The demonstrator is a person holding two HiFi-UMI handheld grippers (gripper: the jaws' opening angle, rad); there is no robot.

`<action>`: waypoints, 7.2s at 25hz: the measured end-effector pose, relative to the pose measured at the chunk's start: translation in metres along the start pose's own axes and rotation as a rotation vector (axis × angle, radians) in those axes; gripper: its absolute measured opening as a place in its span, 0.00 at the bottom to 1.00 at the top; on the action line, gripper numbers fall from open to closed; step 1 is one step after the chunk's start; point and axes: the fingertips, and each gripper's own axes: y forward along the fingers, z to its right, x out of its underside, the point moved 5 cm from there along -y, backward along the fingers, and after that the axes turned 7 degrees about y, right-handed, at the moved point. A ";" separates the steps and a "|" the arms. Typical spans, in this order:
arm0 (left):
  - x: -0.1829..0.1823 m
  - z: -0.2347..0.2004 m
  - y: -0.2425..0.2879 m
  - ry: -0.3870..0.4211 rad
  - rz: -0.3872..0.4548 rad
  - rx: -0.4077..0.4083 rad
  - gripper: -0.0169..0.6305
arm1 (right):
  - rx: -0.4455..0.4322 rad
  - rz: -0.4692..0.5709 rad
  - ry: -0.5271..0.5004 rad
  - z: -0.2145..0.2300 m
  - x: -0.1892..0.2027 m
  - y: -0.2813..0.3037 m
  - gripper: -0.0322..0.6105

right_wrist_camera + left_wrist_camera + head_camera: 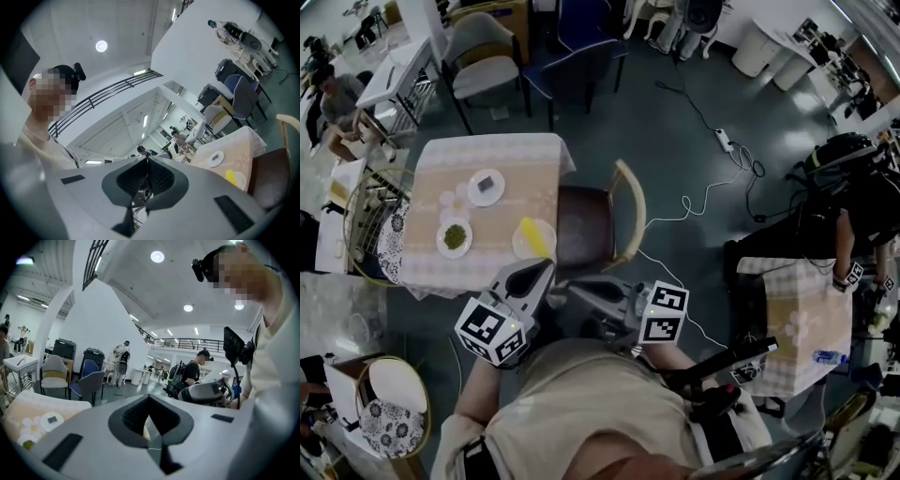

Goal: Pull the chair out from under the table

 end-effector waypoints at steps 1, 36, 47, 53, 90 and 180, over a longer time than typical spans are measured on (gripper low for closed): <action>0.001 -0.008 -0.002 -0.009 0.002 0.007 0.03 | 0.014 -0.001 0.000 0.001 0.000 0.007 0.07; -0.010 -0.063 0.046 -0.023 -0.030 0.028 0.03 | 0.157 0.015 -0.114 0.055 -0.058 0.025 0.07; 0.003 -0.044 0.097 -0.036 -0.140 0.064 0.03 | 0.372 -0.018 -0.090 0.126 -0.066 -0.031 0.07; 0.013 -0.033 0.119 -0.041 -0.171 0.090 0.03 | 0.483 -0.034 -0.062 0.152 -0.066 -0.064 0.07; 0.049 -0.062 0.127 -0.048 -0.262 0.066 0.03 | 1.329 -0.409 0.249 0.419 -0.007 -0.182 0.50; 0.065 -0.070 0.127 -0.039 -0.400 -0.018 0.03 | 1.323 -0.202 0.716 0.502 0.057 -0.194 0.26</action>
